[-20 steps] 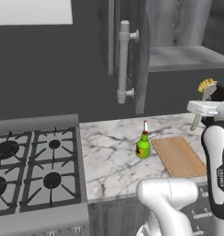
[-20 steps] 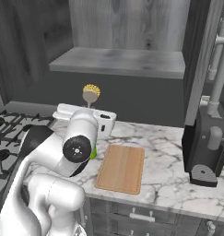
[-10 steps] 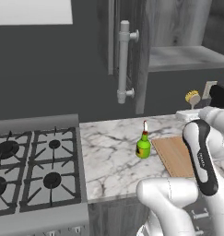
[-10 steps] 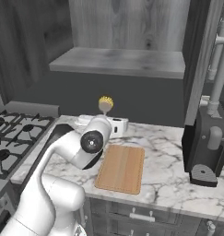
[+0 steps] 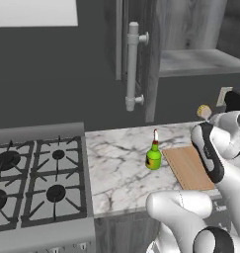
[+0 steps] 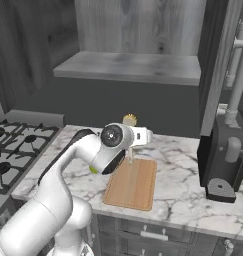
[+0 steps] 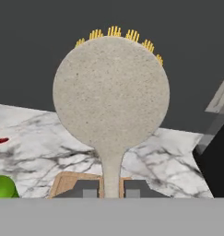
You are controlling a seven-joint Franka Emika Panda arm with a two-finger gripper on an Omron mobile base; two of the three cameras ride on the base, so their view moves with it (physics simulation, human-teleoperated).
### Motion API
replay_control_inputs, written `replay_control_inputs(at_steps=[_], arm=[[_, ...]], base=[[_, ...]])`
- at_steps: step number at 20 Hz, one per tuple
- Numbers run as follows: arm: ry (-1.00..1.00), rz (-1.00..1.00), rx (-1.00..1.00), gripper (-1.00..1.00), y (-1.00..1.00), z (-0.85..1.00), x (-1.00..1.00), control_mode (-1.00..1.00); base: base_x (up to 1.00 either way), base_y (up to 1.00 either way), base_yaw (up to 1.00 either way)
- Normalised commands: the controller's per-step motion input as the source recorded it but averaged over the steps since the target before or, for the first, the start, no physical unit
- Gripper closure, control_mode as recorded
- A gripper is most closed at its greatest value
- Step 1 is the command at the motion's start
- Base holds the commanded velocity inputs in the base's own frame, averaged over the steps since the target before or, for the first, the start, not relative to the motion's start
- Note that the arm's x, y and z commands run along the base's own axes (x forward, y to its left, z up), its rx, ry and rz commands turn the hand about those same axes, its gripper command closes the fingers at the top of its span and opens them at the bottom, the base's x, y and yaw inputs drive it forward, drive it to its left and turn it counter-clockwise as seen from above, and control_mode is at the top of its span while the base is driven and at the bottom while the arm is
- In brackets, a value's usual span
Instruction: Grab the spray bottle from the cabinet, then place it next to the cutting board for sanitizing. Then grab the dish brush from the countertop next to the sink and place it next to the cutting board.
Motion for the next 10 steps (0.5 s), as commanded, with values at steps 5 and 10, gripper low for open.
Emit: replay_control_inputs(at_steps=[5, 10], arm=[[0.18, -0.10, -0.14, 1.00, -0.44, -0.20, 0.00, -1.00], [0.42, -0.12, -0.11, 1.00, -0.30, -0.35, 0.00, -1.00]], base=[[0.00, 0.00, 0.00], [0.00, 0.00, 0.00]])
